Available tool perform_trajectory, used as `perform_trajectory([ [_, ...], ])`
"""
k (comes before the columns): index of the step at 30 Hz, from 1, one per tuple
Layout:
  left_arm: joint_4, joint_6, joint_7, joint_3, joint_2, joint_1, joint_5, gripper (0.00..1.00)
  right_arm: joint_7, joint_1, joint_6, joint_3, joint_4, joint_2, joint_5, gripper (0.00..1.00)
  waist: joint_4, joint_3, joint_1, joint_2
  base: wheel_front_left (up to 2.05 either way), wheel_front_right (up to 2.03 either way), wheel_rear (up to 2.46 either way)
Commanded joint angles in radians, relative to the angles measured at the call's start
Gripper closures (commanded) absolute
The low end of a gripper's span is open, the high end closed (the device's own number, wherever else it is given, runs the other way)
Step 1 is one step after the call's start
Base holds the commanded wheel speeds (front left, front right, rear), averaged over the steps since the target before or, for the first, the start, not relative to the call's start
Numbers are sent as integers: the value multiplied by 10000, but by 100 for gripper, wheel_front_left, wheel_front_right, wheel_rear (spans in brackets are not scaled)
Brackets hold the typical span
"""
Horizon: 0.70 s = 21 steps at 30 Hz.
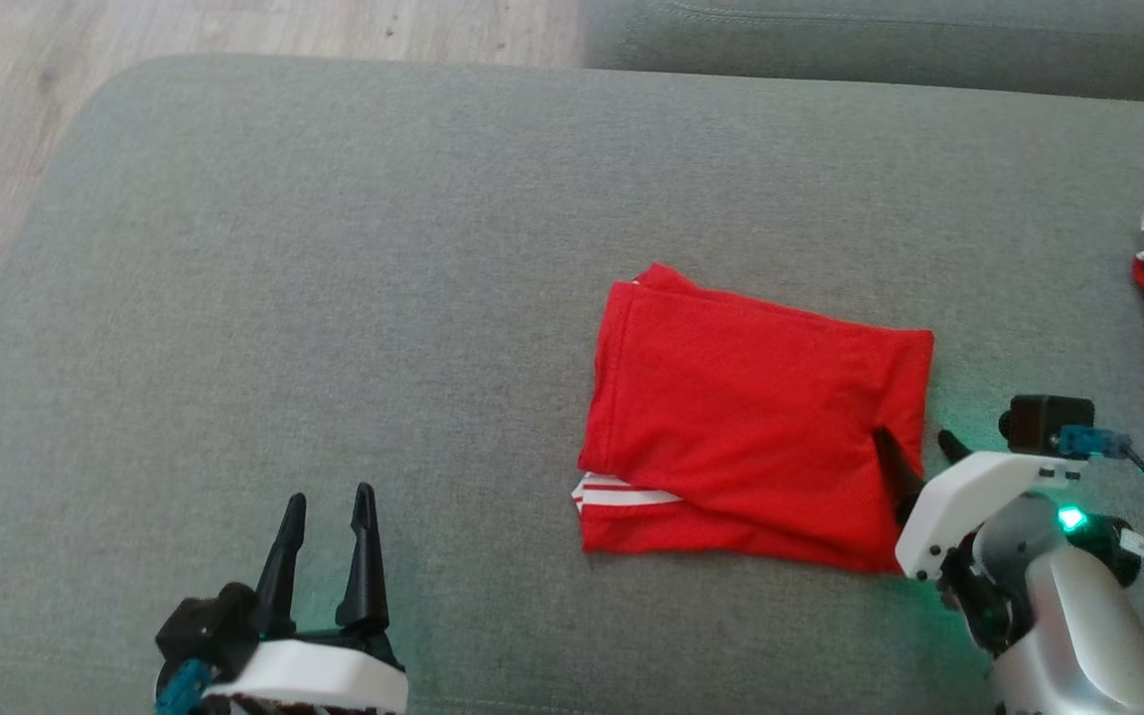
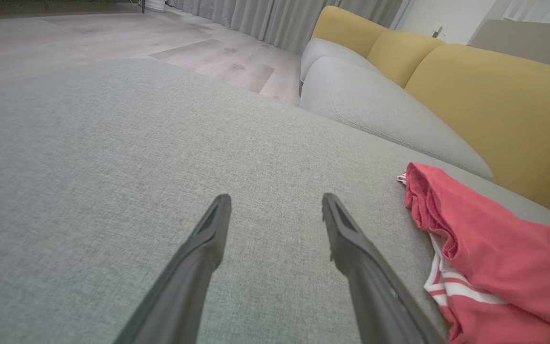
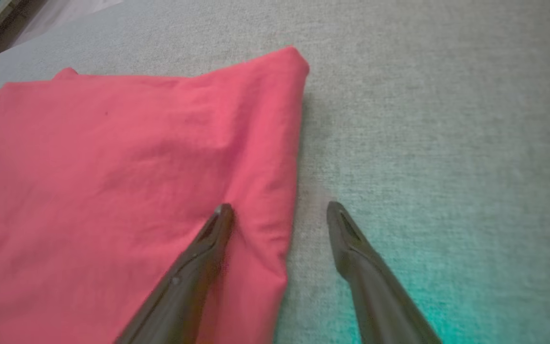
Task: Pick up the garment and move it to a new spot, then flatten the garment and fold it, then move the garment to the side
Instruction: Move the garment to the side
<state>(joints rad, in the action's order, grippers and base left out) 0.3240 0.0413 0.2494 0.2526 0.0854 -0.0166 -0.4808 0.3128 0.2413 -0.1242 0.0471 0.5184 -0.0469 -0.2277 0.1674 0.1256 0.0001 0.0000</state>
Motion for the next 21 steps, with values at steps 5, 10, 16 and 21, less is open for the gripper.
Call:
perform_trajectory([
  [5, -221, 105, 122, -461, -77, -366, 234, 0, 7, 613, -65, -447, 220, -34, -274, 67, 152, 75, -1, 0, 0, 0, 0],
  [10, -299, 135, 123, -465, -116, -346, 400, 0, -146, 1002, -65, -536, 407, -34, -230, 100, -166, 199, -1, 0, 0, 0, 0],
  [16, -432, 237, 123, -226, -172, -711, 570, 0, -279, 1603, -65, 11, 114, -88, 295, 100, -1099, 560, -1, 0, 0, 0, 0],
  [21, -532, 284, 120, -120, -104, -1079, 677, 0, 24, 2050, -65, -18, -607, -524, 397, 100, -2367, 1050, -1, 0, 0, 0, 0],
])
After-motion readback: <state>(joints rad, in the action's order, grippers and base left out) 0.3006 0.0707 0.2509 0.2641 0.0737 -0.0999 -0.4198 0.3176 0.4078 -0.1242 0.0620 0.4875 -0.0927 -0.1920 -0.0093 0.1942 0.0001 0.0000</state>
